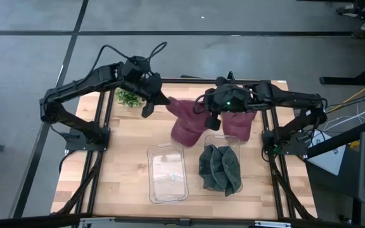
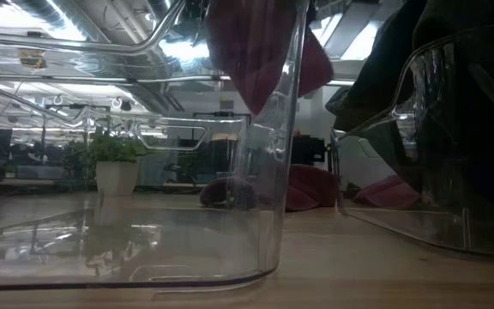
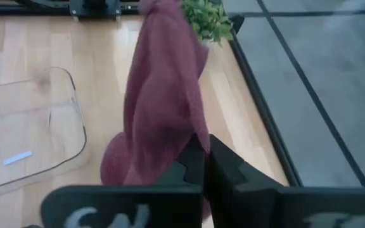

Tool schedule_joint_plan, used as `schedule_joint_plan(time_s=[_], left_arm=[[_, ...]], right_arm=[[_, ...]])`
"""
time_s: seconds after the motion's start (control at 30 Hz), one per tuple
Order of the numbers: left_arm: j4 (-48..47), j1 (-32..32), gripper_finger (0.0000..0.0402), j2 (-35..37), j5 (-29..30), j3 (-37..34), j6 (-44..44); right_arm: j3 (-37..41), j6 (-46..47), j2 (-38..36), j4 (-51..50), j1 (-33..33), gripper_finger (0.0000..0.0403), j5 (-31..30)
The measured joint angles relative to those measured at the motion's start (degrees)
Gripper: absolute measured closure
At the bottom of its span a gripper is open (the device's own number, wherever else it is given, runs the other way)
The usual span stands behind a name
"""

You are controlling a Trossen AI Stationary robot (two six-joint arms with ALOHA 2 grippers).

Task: Pick & Place hat
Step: Put the top pink cap into the left transparent bin

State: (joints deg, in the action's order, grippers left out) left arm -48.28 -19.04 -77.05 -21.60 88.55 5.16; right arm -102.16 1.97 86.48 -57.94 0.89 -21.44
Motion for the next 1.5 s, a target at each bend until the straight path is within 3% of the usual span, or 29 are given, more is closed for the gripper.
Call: schedule_joint_plan(time_s=[0.13,0.23,0.33,0.57,0.7,0.83,1.17,1.5], left_arm=[[-1.3,2.1,0.0376,0.6,1.2,0.0,8.2],[-1.2,4.1,0.0371,0.9,6.0,0.0,14.7],[-0.6,6.4,0.0366,1.0,14.0,0.0,22.8],[4.1,11.5,0.0365,0.9,39.7,0.0,42.4],[8.5,13.3,0.0364,0.9,47.0,0.0,49.0],[10.7,13.8,0.0361,0.9,47.0,0.0,50.2],[13.9,13.2,0.0365,0.9,36.0,0.0,51.9],[21.1,15.0,0.0368,0.9,30.3,0.0,59.7]], right_arm=[[-2.4,-1.6,0.0,-0.7,0.0,0.0402,-0.5],[-3.9,-2.9,0.0,-0.8,0.0,0.0402,-0.5],[-5.1,-4.2,0.0,-0.7,0.0,0.0402,0.1],[-6.5,-5.3,0.0,-0.7,0.0,0.0402,3.7],[-6.5,-5.8,-0.1,-1.0,0.0,0.0403,7.9],[-6.5,-7.5,0.0,-1.5,0.0,0.0403,16.1],[-6.5,-11.7,0.0,4.2,-0.1,0.0403,37.7],[-6.5,-15.7,-0.1,12.9,-7.1,0.0403,64.0]])
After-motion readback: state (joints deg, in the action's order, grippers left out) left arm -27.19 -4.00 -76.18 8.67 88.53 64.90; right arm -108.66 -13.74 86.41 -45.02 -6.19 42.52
